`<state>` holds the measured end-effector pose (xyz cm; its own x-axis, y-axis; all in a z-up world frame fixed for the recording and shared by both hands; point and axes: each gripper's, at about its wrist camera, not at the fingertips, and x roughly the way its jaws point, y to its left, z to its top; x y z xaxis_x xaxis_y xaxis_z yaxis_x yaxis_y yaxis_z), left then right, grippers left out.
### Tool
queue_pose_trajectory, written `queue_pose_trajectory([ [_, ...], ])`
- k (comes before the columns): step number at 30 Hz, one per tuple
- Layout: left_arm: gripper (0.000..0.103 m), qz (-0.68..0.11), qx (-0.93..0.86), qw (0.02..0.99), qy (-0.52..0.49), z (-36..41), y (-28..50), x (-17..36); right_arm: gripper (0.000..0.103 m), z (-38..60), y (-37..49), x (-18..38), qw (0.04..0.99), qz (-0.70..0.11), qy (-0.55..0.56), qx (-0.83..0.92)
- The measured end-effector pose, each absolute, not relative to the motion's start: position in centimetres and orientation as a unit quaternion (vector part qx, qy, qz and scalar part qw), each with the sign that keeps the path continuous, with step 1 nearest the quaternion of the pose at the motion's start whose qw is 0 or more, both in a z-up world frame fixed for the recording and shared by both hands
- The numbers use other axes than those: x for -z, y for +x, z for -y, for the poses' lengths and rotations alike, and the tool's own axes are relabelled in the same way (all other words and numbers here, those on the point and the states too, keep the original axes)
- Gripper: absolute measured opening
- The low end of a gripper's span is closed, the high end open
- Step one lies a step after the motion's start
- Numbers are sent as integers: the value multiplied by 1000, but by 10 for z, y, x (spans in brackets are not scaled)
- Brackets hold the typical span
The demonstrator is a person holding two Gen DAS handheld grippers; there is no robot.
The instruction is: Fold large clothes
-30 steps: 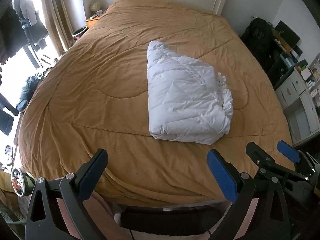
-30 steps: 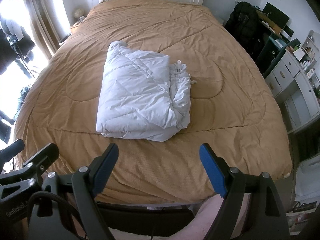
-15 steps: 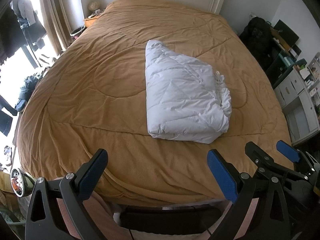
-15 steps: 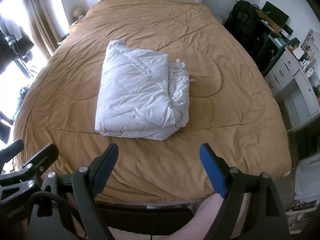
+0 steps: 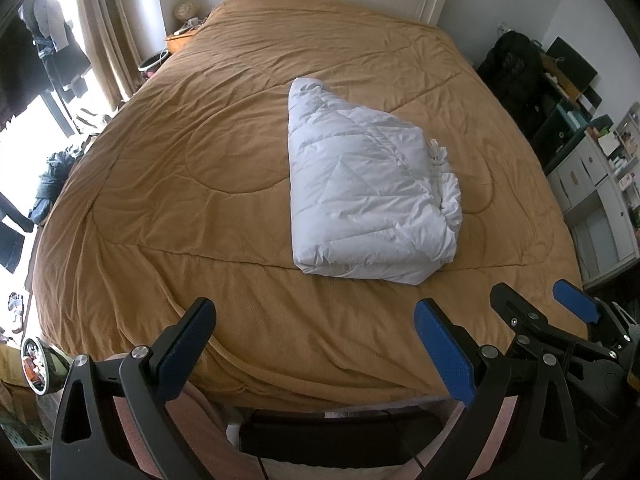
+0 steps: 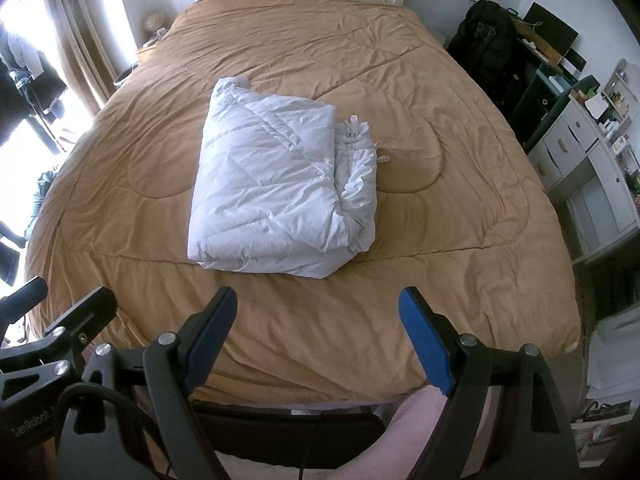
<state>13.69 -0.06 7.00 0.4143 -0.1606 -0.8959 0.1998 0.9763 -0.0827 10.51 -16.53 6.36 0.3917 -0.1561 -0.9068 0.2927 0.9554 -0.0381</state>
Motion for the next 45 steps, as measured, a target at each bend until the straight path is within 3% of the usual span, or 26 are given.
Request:
queue_pose_trajectory([
  [45, 100, -534, 111, 838, 22, 0, 134, -69, 83, 169, 102, -65, 830, -537, 62, 134],
])
